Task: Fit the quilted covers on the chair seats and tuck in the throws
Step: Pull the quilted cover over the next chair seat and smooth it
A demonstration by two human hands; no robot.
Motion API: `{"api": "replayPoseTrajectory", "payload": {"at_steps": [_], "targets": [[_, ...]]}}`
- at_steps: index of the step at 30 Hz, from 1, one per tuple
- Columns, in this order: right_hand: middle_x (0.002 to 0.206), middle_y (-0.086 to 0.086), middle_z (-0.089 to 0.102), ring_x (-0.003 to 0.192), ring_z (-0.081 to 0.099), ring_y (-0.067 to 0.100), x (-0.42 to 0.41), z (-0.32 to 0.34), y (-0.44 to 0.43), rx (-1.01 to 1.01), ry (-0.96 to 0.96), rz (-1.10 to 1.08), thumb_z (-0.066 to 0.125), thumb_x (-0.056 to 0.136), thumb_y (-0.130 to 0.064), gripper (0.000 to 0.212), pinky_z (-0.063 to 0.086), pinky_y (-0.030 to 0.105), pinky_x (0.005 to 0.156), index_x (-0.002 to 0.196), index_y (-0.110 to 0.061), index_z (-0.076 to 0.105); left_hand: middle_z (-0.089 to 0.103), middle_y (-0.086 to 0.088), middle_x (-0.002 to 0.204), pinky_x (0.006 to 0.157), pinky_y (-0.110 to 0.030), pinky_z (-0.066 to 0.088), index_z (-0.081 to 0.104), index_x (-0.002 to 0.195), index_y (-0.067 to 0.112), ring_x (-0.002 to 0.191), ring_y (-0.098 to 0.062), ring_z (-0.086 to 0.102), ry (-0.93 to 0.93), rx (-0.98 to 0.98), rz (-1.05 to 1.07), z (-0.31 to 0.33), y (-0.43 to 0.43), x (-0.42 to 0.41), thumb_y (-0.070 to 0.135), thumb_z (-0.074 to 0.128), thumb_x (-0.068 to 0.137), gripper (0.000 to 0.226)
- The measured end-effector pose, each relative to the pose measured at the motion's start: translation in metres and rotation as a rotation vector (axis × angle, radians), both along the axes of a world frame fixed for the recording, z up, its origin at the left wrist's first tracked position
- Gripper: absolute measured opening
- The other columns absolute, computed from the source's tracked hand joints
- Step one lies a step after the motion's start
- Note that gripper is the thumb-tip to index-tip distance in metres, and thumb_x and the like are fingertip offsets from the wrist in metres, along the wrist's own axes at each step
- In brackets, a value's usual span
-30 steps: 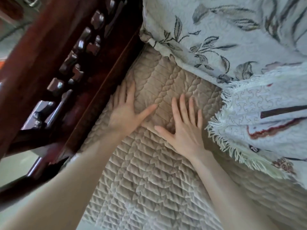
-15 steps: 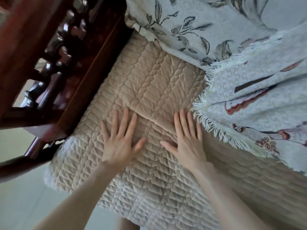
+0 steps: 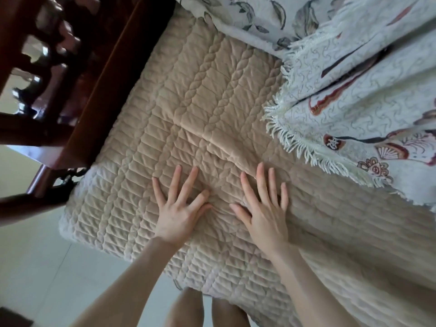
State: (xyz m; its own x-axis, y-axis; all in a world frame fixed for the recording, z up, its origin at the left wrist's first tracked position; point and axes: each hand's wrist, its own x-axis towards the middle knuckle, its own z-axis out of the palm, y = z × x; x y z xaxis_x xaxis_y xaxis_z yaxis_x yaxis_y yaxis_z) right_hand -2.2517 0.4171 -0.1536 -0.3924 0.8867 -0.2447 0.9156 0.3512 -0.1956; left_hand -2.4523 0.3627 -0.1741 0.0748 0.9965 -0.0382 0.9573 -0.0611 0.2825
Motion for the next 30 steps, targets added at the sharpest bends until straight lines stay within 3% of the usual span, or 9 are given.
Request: {"api": "replayPoseTrajectory", "payload": {"at_steps": [3, 6, 9, 13, 15, 18, 22, 25, 30], "targets": [[0.159, 0.008, 0.024, 0.146, 0.019, 0.028, -0.003, -0.003, 0.0, 0.024, 0.063, -0.048, 0.039, 0.095, -0.051, 0.053, 0.012, 0.05, 0.114, 0.143, -0.028, 0.047, 0.036, -0.013, 0.147, 0.102, -0.079, 0.011, 0.052, 0.104, 0.022, 0.138, -0.047, 0.028, -0.005, 0.028, 0.032, -0.004, 0.001, 0.005, 0.033, 0.057, 0.092, 0.017], [0.158, 0.006, 0.026, 0.146, 0.02, 0.029, -0.003, -0.005, -0.002, 0.07, 0.12, -0.079, 0.044, 0.097, -0.04, 0.042, 0.011, 0.051, 0.114, 0.137, -0.032, 0.053, 0.04, -0.015, 0.14, 0.105, -0.077, 0.009, 0.05, 0.101, 0.019, 0.136, -0.048, 0.03, -0.017, 0.066, 0.082, -0.001, 0.001, 0.011, 0.015, 0.073, 0.085, 0.028], [0.158, 0.003, 0.025, 0.147, 0.019, 0.029, 0.007, -0.003, -0.024, 0.057, 0.157, -0.085, 0.044, 0.096, -0.034, 0.042, 0.012, 0.054, 0.115, 0.137, -0.032, 0.052, 0.044, -0.015, 0.134, 0.105, -0.074, 0.018, 0.048, 0.099, 0.015, 0.135, -0.043, 0.034, -0.065, 0.082, 0.015, 0.007, -0.016, 0.009, 0.001, 0.069, 0.085, 0.028], [0.159, 0.0, 0.022, 0.147, 0.02, 0.026, 0.016, 0.007, -0.047, -0.008, -0.001, -0.117, 0.033, 0.098, -0.048, 0.057, 0.006, 0.054, 0.116, 0.15, -0.025, 0.032, 0.051, -0.016, 0.137, 0.103, -0.075, 0.023, 0.045, 0.1, 0.014, 0.138, -0.037, 0.032, -0.016, -0.011, -0.013, 0.02, -0.024, 0.009, 0.019, 0.05, 0.094, 0.009], [0.16, 0.0, 0.018, 0.147, 0.019, 0.024, 0.03, 0.007, -0.047, -0.065, -0.069, -0.17, 0.03, 0.096, -0.059, 0.068, -0.002, 0.049, 0.115, 0.153, -0.023, 0.024, 0.045, -0.014, 0.145, 0.105, -0.074, 0.018, 0.048, 0.112, 0.015, 0.14, -0.035, 0.03, -0.005, -0.055, -0.056, 0.023, -0.022, 0.014, 0.035, 0.042, 0.097, 0.026], [0.161, -0.003, 0.015, 0.147, 0.019, 0.021, 0.066, 0.013, -0.061, -0.132, -0.141, -0.165, 0.016, 0.095, -0.068, 0.075, 0.005, 0.046, 0.115, 0.154, -0.021, 0.02, 0.028, -0.01, 0.157, 0.107, -0.074, 0.012, 0.042, 0.139, 0.02, 0.146, -0.032, 0.02, 0.071, -0.106, -0.281, 0.023, -0.037, 0.035, 0.051, 0.035, 0.093, 0.055], [0.16, -0.008, 0.007, 0.149, 0.009, 0.017, 0.093, 0.02, -0.074, -0.22, -0.165, -0.272, 0.009, 0.091, -0.07, 0.078, -0.001, 0.043, 0.117, 0.155, -0.024, 0.008, 0.024, -0.011, 0.158, 0.11, -0.07, 0.0, 0.036, 0.145, 0.022, 0.146, -0.032, 0.017, 0.087, -0.134, -0.259, 0.019, -0.053, 0.056, 0.052, 0.035, 0.091, 0.061], [0.158, -0.015, -0.007, 0.148, -0.003, 0.008, 0.11, 0.028, -0.076, -0.255, -0.071, -0.304, 0.004, 0.086, -0.072, 0.078, -0.008, 0.04, 0.118, 0.152, -0.03, -0.004, 0.031, -0.011, 0.155, 0.11, -0.069, 0.013, 0.041, 0.138, 0.02, 0.144, -0.029, 0.022, 0.036, -0.075, -0.282, 0.025, -0.041, 0.067, 0.047, 0.036, 0.094, 0.053], [0.161, -0.003, 0.015, 0.147, 0.018, 0.019, 0.127, 0.038, -0.051, -0.075, 0.081, -0.464, 0.02, 0.096, -0.058, 0.067, 0.01, 0.043, 0.115, 0.153, -0.023, 0.023, 0.039, -0.011, 0.151, 0.109, -0.061, 0.023, 0.048, 0.136, 0.013, 0.14, -0.029, 0.028, -0.061, 0.058, -0.197, 0.026, 0.014, 0.09, 0.035, 0.039, 0.097, 0.046]]}}
